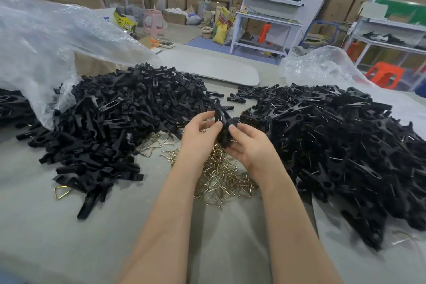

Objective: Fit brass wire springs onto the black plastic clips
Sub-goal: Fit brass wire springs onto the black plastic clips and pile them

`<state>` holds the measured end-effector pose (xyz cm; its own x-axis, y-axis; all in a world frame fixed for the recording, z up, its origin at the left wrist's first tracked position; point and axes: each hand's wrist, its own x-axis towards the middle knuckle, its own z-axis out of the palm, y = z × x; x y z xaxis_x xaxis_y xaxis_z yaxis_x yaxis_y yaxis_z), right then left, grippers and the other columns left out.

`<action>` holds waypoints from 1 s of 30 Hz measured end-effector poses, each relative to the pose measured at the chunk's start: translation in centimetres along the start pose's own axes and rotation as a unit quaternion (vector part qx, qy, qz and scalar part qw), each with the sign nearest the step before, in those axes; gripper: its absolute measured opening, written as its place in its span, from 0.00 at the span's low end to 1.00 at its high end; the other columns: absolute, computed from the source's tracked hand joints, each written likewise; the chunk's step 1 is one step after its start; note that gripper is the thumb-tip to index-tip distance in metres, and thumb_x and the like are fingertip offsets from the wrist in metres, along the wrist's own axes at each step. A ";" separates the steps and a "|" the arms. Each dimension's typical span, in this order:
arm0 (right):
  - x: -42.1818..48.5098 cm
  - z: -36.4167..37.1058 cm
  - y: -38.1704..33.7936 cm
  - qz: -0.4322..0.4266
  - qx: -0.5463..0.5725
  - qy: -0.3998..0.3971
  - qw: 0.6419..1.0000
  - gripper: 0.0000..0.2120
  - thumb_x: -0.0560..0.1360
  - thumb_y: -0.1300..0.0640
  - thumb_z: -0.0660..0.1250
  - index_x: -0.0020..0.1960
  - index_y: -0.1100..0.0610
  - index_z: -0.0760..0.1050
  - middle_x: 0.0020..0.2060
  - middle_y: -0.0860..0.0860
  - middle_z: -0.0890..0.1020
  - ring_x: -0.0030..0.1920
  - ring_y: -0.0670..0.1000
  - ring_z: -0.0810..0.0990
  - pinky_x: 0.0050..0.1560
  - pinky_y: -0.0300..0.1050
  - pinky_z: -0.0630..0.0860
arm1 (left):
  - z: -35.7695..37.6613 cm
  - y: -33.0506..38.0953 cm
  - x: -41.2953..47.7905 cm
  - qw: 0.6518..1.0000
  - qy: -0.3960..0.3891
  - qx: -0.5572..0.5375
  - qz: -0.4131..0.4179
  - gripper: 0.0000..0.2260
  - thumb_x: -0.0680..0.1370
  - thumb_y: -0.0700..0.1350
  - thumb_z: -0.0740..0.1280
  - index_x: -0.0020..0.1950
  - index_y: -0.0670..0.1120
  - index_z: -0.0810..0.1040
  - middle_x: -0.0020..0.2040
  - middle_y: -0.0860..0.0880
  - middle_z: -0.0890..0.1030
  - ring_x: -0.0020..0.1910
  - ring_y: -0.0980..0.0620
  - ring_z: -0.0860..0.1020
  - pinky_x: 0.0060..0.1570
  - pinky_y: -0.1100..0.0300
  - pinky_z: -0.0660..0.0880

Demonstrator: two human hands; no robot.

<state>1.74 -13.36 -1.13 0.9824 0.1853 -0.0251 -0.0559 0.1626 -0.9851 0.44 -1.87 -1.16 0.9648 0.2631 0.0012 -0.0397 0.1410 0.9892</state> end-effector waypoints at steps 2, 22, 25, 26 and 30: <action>0.0 0.1 0.0 0.003 -0.004 0.000 1.000 0.06 0.79 0.61 0.63 0.44 0.54 0.77 0.36 0.47 0.85 0.39 0.45 0.84 0.38 0.37 0.79 | 0.0 -0.1 0.1 1.000 -0.001 -0.006 -0.011 0.06 0.76 0.44 0.68 0.47 0.56 0.76 0.46 0.54 0.79 0.46 0.56 0.78 0.59 0.52 0.75; -0.6 -1.3 -0.3 -0.052 -0.192 -0.077 0.977 0.05 0.80 0.57 0.62 0.48 0.52 0.76 0.35 0.44 0.82 0.38 0.42 0.79 0.42 0.40 0.76 | -0.6 0.1 -0.1 0.949 0.078 0.261 0.158 0.13 0.81 0.51 0.59 0.60 0.50 0.79 0.53 0.52 0.81 0.47 0.60 0.76 0.44 0.67 0.70; -0.5 -1.1 -0.3 -0.088 -0.206 -0.011 0.974 0.06 0.79 0.58 0.63 0.46 0.48 0.74 0.38 0.47 0.82 0.36 0.40 0.79 0.37 0.34 0.76 | -0.5 -0.2 -0.1 0.952 0.045 0.273 0.133 0.09 0.80 0.49 0.62 0.52 0.49 0.81 0.42 0.54 0.82 0.41 0.56 0.78 0.41 0.62 0.73; -0.4 -1.1 -0.2 -0.097 -0.197 0.023 0.975 0.05 0.79 0.58 0.64 0.47 0.48 0.74 0.39 0.48 0.82 0.36 0.39 0.80 0.36 0.33 0.76 | -0.4 -0.2 0.0 0.961 0.032 0.250 0.117 0.07 0.80 0.47 0.63 0.50 0.49 0.81 0.42 0.52 0.82 0.44 0.53 0.80 0.47 0.58 0.76; -0.1 -0.7 0.0 -0.094 -0.119 0.088 0.984 0.05 0.77 0.59 0.66 0.53 0.55 0.74 0.40 0.48 0.83 0.35 0.40 0.81 0.35 0.32 0.75 | -0.1 0.2 -0.5 0.985 -0.027 0.160 0.053 0.07 0.79 0.42 0.65 0.46 0.53 0.78 0.43 0.47 0.84 0.49 0.47 0.81 0.56 0.47 0.76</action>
<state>1.81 -14.09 -1.23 0.9882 -0.0005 0.1530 0.1527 -0.0584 -0.9865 -0.03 -1.87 -0.96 0.9723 0.2086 0.1054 -0.0642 -0.1950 0.9787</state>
